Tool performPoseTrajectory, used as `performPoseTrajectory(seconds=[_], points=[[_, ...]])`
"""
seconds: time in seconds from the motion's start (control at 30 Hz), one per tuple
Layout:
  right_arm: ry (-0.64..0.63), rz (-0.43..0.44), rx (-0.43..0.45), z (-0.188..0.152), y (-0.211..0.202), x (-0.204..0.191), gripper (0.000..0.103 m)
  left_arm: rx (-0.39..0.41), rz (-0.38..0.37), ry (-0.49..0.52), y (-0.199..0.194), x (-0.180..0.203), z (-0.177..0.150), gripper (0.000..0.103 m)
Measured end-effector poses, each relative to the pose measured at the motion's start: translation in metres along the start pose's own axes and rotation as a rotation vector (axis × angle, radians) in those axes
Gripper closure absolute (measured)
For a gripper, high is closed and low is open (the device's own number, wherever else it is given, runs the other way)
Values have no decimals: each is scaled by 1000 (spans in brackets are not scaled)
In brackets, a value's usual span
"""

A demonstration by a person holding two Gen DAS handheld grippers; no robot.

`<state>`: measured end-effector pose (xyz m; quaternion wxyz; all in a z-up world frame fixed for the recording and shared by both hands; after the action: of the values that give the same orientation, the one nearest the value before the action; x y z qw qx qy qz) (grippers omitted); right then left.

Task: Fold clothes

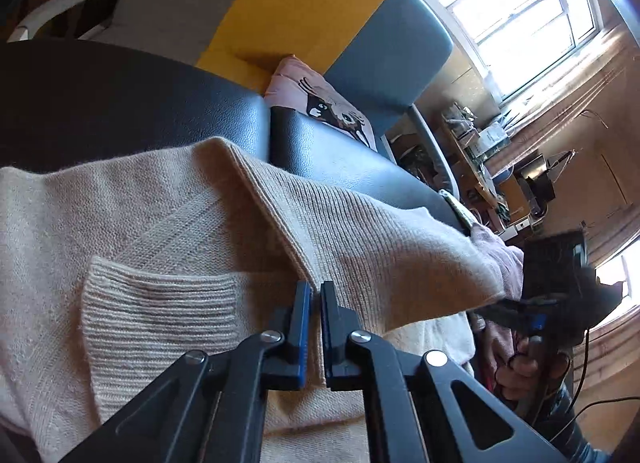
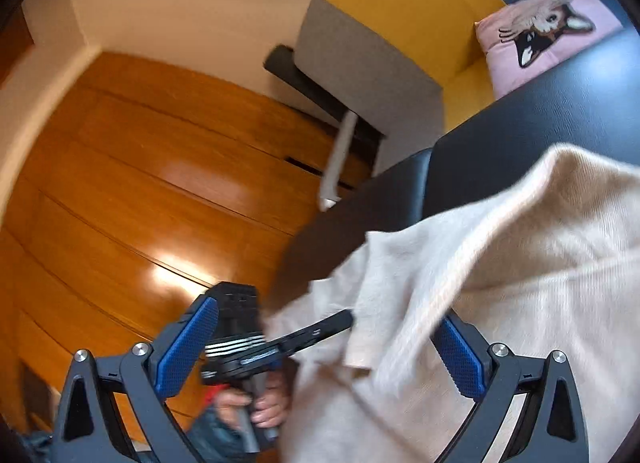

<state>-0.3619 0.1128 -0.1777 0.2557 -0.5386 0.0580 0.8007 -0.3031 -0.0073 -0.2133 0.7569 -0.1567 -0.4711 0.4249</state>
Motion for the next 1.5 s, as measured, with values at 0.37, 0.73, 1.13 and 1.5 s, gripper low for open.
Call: performPoseTrajectory(seconds=[0.37, 0.73, 1.13, 1.5], points=[[-23, -237, 19, -24, -41, 51, 0, 10, 73, -101, -14, -30, -7, 78], [31, -309, 2, -4, -13, 73, 0, -11, 91, -4, 2, -3, -23, 95], [-264, -507, -52, -28, -20, 60, 89, 69, 133, 27, -15, -7, -5, 100], [-376, -660, 20, -25, -51, 60, 70, 186, 172, 54, -34, 2, -11, 82]])
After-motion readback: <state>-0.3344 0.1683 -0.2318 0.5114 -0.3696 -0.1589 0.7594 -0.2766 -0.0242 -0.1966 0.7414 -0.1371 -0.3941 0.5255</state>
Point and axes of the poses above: each gripper's, at about its wrist camera, not at the fingertips, and y roughly the way its jaws point, x to its right, z to its top, the point moved 10 cm from there along y, roughly the way its jaws point, and after that the axes turned 8 degrees about x, right-handed, at the moved point
